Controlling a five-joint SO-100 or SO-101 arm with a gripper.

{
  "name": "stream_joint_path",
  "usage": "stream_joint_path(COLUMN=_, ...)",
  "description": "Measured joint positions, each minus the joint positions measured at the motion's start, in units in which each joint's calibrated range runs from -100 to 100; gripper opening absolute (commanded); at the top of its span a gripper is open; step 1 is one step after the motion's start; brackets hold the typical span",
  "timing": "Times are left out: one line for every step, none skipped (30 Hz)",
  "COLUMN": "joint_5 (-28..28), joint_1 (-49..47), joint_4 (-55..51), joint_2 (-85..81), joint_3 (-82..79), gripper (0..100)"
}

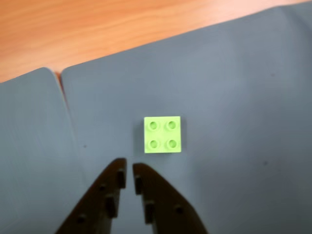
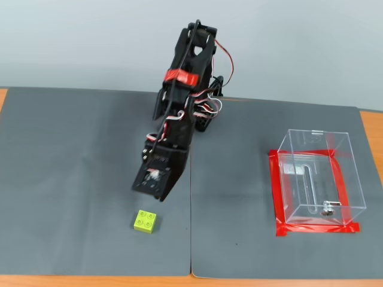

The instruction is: Pick the green lego block and place it into the transparent box

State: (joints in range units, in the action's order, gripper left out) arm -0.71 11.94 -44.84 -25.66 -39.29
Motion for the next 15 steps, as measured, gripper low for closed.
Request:
stream_joint_path(joint_5=0.0, joint_1=0.4, joint_4=0.0, joint_2=1.8, joint_3=1.3, gripper=5)
stream_joint_path(joint_5=0.0, joint_1=0.9, joint_4=0.0, joint_2=3.5, joint_3=2.7, gripper=8)
stream_joint_path(joint_5=0.0, joint_1=1.3, joint_4=0.0, joint_2=4.8, joint_3=3.7, gripper=11)
stream_joint_path(joint_5=-0.1, joint_1=1.6, joint_4=0.0, joint_2=5.9, joint_3=4.6, gripper=14)
stream_joint_path(joint_5=-0.1, joint_1=1.9, joint_4=0.0, joint_2=7.1, joint_3=5.1, gripper=17)
stream_joint_path(joint_5=-0.1, joint_1=2.1, joint_4=0.0, joint_2=8.0, joint_3=5.4, gripper=20)
stream_joint_path(joint_5=-0.1, joint_1=2.1, joint_4=0.0, joint_2=8.9, joint_3=5.4, gripper=22)
stream_joint_path(joint_5=-0.1, joint_1=2.1, joint_4=0.0, joint_2=9.4, joint_3=5.4, gripper=24)
stream_joint_path(joint_5=-0.1, joint_1=2.1, joint_4=0.0, joint_2=9.9, joint_3=5.4, gripper=26)
stream_joint_path(joint_5=-0.1, joint_1=2.1, joint_4=0.0, joint_2=10.5, joint_3=5.4, gripper=27)
stream_joint_path(joint_5=-0.1, joint_1=2.1, joint_4=0.0, joint_2=10.9, joint_3=5.4, gripper=28)
stream_joint_path(joint_5=-0.2, joint_1=2.1, joint_4=0.0, joint_2=11.2, joint_3=5.4, gripper=29)
stream_joint_path(joint_5=-0.3, joint_1=2.1, joint_4=0.0, joint_2=11.5, joint_3=5.4, gripper=29)
stream_joint_path(joint_5=-0.3, joint_1=2.1, joint_4=0.0, joint_2=11.7, joint_3=5.4, gripper=30)
stream_joint_path(joint_5=-0.3, joint_1=1.8, joint_4=0.0, joint_2=12.1, joint_3=5.5, gripper=31)
